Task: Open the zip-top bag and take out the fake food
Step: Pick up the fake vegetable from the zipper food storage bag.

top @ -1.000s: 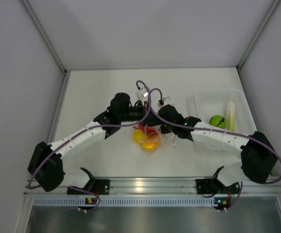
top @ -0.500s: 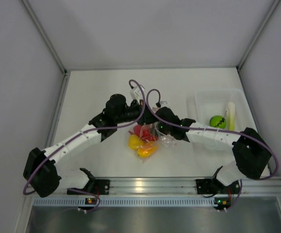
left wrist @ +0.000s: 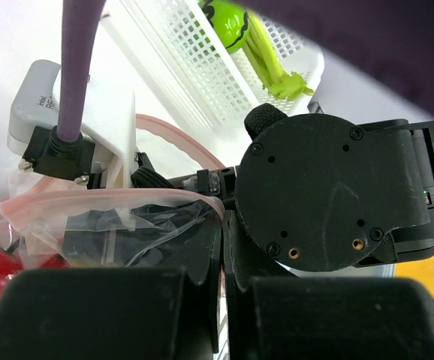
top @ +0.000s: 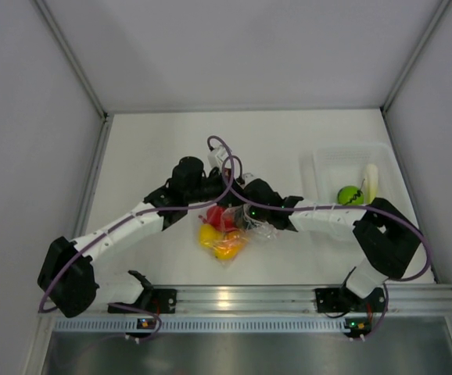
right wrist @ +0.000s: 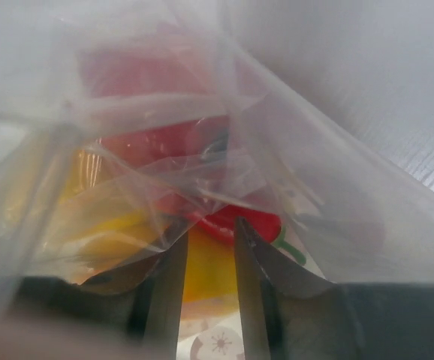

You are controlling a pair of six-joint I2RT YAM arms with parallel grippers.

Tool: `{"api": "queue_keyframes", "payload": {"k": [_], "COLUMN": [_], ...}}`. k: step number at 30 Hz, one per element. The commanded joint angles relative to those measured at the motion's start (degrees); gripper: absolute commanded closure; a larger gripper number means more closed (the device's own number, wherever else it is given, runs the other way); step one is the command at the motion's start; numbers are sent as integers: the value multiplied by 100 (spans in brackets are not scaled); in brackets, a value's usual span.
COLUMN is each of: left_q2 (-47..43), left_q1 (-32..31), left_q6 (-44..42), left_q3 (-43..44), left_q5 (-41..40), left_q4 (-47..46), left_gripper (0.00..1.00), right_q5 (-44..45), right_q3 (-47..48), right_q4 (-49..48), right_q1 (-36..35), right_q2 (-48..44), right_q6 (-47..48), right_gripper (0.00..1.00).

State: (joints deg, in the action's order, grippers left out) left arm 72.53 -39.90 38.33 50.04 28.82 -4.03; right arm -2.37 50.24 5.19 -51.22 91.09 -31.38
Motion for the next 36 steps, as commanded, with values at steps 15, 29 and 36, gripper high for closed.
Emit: {"api": "queue_keyframes", "payload": {"k": [15,29,36], "left_q2": [85,112,68], "left_q1": [-71,-71,-71], "left_q6": [-352,-387,-440], "left_q3": [67,111,102], "left_q5": [537,651,687], "left_q4": [-528,-528,-528], "left_gripper": [100,100,100], "right_q5": [-167,-71,175], "right_q3": [715,926,1040], "right_q4": [1449,474,527], "right_q1": [-265,-556,-591], "right_q2": [348,752,1297], "right_q6": [1950,1890,1819], "right_gripper": [58,50,50]}}
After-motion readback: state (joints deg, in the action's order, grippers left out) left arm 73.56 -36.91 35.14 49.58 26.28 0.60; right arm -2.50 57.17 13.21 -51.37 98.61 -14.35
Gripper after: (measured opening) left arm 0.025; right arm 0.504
